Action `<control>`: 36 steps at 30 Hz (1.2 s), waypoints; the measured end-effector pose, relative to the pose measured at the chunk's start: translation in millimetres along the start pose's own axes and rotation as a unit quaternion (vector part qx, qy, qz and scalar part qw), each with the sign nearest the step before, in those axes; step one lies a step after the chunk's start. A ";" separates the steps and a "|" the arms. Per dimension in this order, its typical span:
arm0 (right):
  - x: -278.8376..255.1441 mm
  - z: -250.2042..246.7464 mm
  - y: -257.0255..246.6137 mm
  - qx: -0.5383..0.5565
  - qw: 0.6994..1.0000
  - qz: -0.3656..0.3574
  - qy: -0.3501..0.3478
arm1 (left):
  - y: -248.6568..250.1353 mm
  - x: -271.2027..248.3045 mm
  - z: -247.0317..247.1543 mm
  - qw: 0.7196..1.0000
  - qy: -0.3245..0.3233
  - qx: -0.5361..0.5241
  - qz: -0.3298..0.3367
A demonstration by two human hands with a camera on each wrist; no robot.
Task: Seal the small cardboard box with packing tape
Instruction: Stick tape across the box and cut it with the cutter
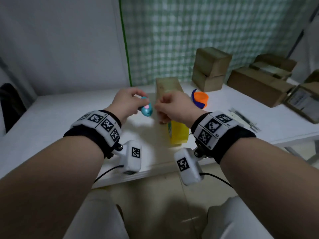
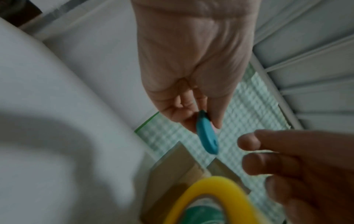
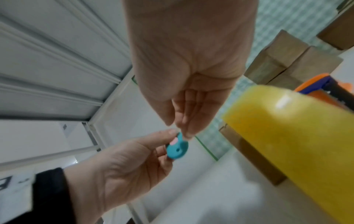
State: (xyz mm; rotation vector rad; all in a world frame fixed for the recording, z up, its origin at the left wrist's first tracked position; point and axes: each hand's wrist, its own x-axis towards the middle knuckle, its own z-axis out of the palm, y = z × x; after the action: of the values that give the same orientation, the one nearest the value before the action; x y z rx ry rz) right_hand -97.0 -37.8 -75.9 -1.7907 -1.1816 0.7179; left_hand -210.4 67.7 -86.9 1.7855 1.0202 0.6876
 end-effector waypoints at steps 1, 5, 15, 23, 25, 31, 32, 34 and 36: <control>1.7 -5.4 -2.4 0.006 0.999 -0.014 0.032 | 9.3 -0.4 1.3 0.999 -0.016 -0.042 -0.005; 4.6 -19.7 -3.0 0.020 1.000 0.001 0.020 | 33.2 -2.1 15.9 0.988 -0.063 -0.140 -0.009; 14.1 -57.4 28.5 0.052 0.992 0.050 0.102 | 38.9 9.0 48.5 0.988 -0.041 -0.109 -0.105; 24.5 -50.1 54.8 0.145 0.973 0.178 -0.001 | 28.1 12.5 71.2 0.950 -0.196 -0.071 -0.234; 27.7 -48.8 54.9 0.169 0.969 0.179 0.006 | 25.7 17.2 73.9 0.947 -0.207 -0.069 -0.235; 35.2 -49.3 58.8 0.159 0.970 0.186 -0.006 | 25.3 24.2 74.1 0.933 -0.247 -0.079 -0.251; 35.7 -48.9 58.8 0.154 0.971 0.185 -0.006 | 26.2 24.2 76.1 0.934 -0.236 -0.103 -0.249; 35.4 -49.1 56.9 0.156 0.971 0.183 -0.007 | 27.3 22.9 78.1 0.932 -0.225 -0.133 -0.250; 32.6 -49.7 55.6 0.169 0.968 0.186 -0.013 | 27.1 20.1 75.9 0.929 -0.242 -0.129 -0.247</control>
State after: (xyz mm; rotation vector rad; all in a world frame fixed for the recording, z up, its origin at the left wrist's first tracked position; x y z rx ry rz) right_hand -19.8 -35.2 -101.7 -1.7264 -0.6874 1.0929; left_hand -130.6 45.3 -92.6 1.2953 0.9287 0.0503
